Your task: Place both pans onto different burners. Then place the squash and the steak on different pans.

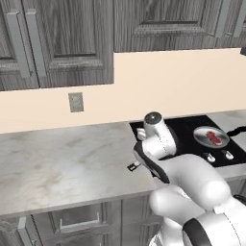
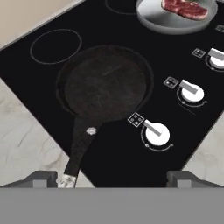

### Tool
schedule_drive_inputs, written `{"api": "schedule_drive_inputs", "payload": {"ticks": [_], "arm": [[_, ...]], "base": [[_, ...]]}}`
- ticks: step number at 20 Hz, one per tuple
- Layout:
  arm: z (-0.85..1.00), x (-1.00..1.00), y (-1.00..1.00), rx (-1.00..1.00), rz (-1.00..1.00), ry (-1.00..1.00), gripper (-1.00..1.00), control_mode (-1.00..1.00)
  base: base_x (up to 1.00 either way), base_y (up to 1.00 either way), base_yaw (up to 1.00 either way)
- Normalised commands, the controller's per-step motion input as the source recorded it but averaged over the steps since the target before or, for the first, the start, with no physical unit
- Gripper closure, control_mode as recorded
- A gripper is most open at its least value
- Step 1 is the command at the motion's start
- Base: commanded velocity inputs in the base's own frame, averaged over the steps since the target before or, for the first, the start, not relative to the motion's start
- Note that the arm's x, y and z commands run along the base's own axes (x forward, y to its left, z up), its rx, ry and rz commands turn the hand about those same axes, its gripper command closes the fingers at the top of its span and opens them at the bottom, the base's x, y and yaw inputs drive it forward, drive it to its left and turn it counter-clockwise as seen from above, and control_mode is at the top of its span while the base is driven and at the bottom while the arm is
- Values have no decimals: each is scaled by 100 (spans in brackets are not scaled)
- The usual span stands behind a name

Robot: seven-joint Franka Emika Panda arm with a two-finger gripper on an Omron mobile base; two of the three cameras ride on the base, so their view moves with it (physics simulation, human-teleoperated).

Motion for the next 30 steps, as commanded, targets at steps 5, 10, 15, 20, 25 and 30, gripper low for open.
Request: {"api": "schedule_drive_inputs", "payload": {"ticks": [5,10,15,20,25,30], "arm": [[24,-36,-3,2,17,9,-100,-100],[20,-30,0,3,21,5,-100,-100],[23,-40,0,3,21,1,-100,-100],[7,-63,-3,0,14,0,-100,-100],[19,-40,0,0,9,0,-100,-100],[28,-30,0,0,6,0,-100,-100]], "base": [[0,0,0],[0,0,0],[0,0,0],[0,0,0],[0,0,0],[0,0,0]]}}
